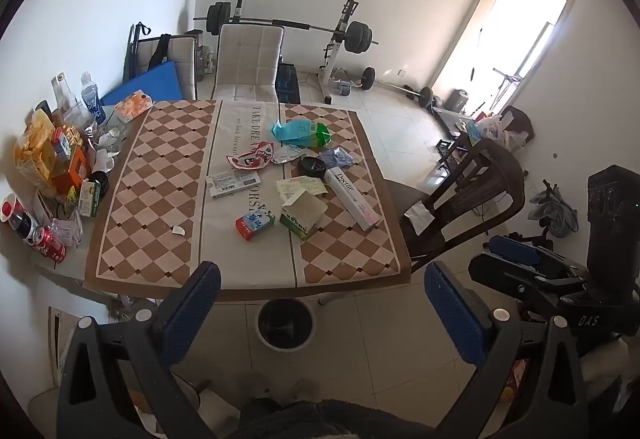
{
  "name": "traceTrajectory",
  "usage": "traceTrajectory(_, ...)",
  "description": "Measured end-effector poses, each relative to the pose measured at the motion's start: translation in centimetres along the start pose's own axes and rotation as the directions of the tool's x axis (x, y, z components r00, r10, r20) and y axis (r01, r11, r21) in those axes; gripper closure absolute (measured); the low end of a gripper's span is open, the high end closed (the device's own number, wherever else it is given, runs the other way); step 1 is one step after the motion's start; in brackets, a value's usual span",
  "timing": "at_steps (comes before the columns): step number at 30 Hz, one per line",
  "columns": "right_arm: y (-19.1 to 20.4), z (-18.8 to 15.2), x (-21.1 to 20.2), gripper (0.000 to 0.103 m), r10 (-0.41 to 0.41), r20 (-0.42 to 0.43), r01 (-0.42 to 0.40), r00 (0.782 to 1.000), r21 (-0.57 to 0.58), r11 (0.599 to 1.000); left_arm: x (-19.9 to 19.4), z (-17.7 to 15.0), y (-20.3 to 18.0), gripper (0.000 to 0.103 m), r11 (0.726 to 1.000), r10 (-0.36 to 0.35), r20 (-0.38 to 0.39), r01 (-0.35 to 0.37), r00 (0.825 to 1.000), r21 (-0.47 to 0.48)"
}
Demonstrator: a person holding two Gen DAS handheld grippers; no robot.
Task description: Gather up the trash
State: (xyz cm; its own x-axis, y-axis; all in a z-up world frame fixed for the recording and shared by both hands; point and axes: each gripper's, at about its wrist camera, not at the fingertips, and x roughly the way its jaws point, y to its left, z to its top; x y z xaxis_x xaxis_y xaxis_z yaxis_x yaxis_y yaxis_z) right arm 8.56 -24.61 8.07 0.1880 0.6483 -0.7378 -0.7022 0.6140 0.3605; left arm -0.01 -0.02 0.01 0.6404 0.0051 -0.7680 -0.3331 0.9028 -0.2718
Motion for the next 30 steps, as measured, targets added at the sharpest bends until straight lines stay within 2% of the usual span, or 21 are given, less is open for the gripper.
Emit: traceTrajectory(30, 1.0, 0.2, 0.0, 0.0, 0.001, -0.005, -0.001, 1.0, -0.005, 1.0, 0.0, 0.0, 0.0, 0.0, 1.0, 0.005, -0.003, -0.005, 1.0, 0.002)
